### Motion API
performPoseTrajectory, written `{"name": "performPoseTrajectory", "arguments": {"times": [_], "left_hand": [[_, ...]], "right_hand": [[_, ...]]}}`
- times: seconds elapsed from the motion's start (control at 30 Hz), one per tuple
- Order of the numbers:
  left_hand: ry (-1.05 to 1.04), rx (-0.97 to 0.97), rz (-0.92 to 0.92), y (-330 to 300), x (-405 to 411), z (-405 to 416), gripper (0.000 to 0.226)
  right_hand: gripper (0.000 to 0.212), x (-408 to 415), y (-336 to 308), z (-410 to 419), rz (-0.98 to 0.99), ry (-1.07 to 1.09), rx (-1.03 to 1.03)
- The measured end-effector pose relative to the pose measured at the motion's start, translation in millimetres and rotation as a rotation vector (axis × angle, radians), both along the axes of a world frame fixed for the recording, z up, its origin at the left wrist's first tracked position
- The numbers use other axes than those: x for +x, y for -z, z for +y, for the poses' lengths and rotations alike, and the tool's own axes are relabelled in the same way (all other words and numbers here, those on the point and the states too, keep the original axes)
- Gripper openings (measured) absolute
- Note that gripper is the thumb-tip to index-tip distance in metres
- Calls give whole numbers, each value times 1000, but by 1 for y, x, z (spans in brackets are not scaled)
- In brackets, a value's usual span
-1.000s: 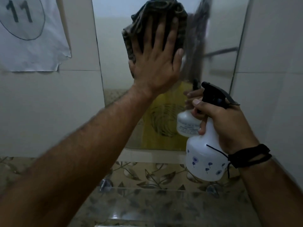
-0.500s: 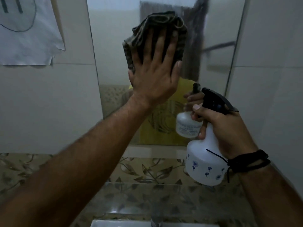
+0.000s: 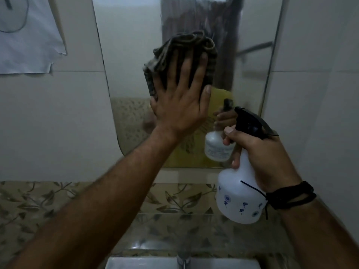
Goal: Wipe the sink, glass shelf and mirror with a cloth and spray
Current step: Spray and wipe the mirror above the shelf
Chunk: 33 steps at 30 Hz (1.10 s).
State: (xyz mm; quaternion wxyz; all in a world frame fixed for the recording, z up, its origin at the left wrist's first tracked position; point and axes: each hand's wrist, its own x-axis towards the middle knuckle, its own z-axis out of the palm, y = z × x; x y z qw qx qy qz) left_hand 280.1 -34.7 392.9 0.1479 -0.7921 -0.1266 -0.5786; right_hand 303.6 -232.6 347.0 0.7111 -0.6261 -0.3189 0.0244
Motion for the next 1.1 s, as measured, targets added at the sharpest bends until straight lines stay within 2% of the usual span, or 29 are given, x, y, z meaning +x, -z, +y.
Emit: {"name": "performPoseTrajectory", "arguments": {"times": [0.07,0.23,0.33,0.43,0.53,0.67,0.77,0.93,1.0,1.1], "left_hand": [[-4,2,-7,7,2,-1,63],[46,-9,118,124,-1,-8,64],[50,-48,171,161,-3,-15,64],[64,-63,199,149,-2,-18,65],[72,8,151,100,5,-18,62],[49,-5,90,50,17,-27,64],[60,-39,74,81,23,-35,65],[116,-36,235,188,33,-59,66],[120,-89,257,198,37,-67,69],[114,-132,244,178,42,-81,67]], "right_hand": [[14,2,1,0,-5,-1,-5],[12,5,11,-3,33,6,3],[14,3,18,-5,61,42,-23],[16,1,24,-7,93,50,-59],[16,2,24,-11,110,68,-77],[14,7,19,-17,106,87,-37],[15,9,19,-23,91,97,-39],[15,10,23,-36,100,114,-41],[14,9,23,-42,101,125,-40],[17,11,21,-50,96,135,-40]]}}
